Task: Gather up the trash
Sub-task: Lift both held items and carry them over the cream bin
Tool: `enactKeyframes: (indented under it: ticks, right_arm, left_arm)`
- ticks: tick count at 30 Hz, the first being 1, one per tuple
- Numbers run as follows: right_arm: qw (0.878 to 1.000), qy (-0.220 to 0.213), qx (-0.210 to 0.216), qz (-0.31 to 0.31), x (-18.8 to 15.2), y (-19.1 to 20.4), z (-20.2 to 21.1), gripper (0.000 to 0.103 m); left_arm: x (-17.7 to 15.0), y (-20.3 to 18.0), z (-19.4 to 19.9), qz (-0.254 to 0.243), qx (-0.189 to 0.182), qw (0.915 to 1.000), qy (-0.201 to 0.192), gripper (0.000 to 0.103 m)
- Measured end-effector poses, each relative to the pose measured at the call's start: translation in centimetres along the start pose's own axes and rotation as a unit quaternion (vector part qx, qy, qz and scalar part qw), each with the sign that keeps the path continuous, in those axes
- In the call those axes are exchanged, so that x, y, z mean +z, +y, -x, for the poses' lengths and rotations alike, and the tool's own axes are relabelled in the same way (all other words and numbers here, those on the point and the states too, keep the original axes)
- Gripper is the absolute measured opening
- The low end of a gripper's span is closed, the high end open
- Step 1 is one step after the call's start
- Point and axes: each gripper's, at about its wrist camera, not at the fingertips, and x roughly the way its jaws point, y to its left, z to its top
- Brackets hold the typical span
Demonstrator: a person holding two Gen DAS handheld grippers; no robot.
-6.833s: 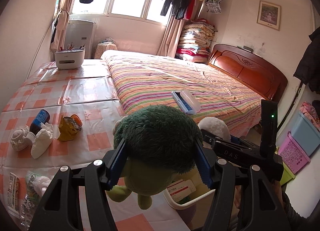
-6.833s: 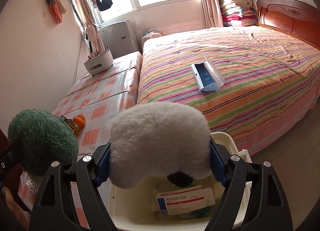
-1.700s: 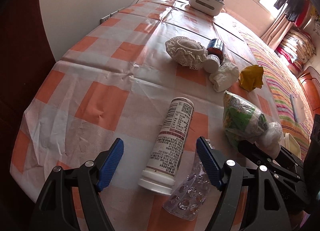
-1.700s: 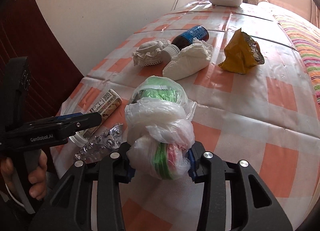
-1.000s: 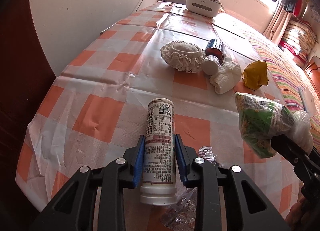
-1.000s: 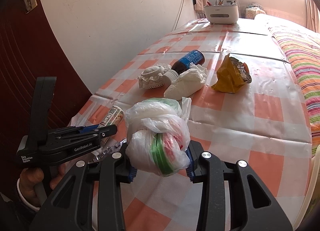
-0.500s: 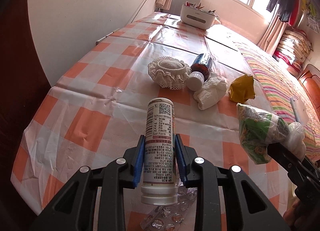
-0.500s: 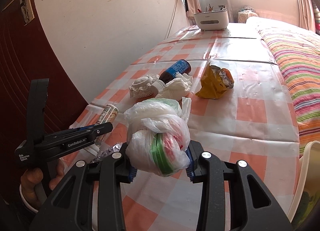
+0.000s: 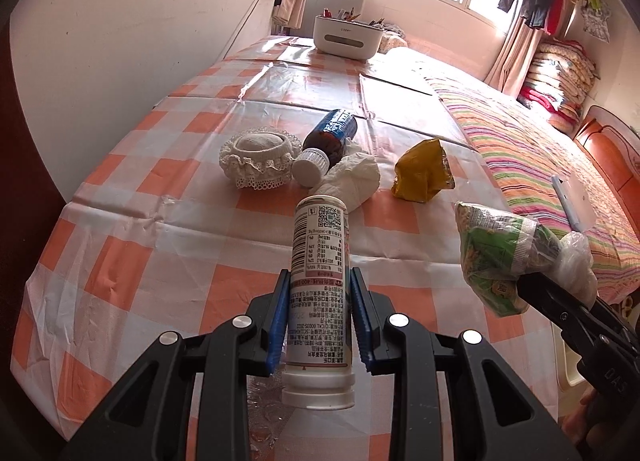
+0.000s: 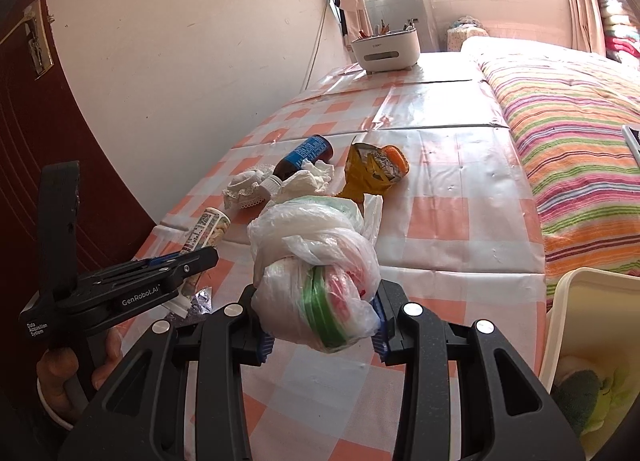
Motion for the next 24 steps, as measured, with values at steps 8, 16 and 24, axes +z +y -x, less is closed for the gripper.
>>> enactKeyframes:
  ticks: [8, 16, 24]
  right_arm:
    - [1.000, -0.014, -0.021, -0.015, -0.2, -2.1, 1.8, 0.036]
    - [0.998, -0.026, -0.047, -0.039, -0.6, -5.0, 3.6, 0.036]
    - [0.996, -0.041, -0.059, -0.053, -0.8, -6.6, 5.3, 0.036]
  left_arm:
    - [-0.3, -3.0, -0.4, -0.024, -0.021, 0.9995, 0.007, 0.028]
    - [-0.6, -5.4, -0.7, -0.042, -0.043, 0.9981, 0.012, 0.028]
    - [-0.7, -7.7, -0.4, -0.053, -0.068, 0.9962, 0.011, 0.028]
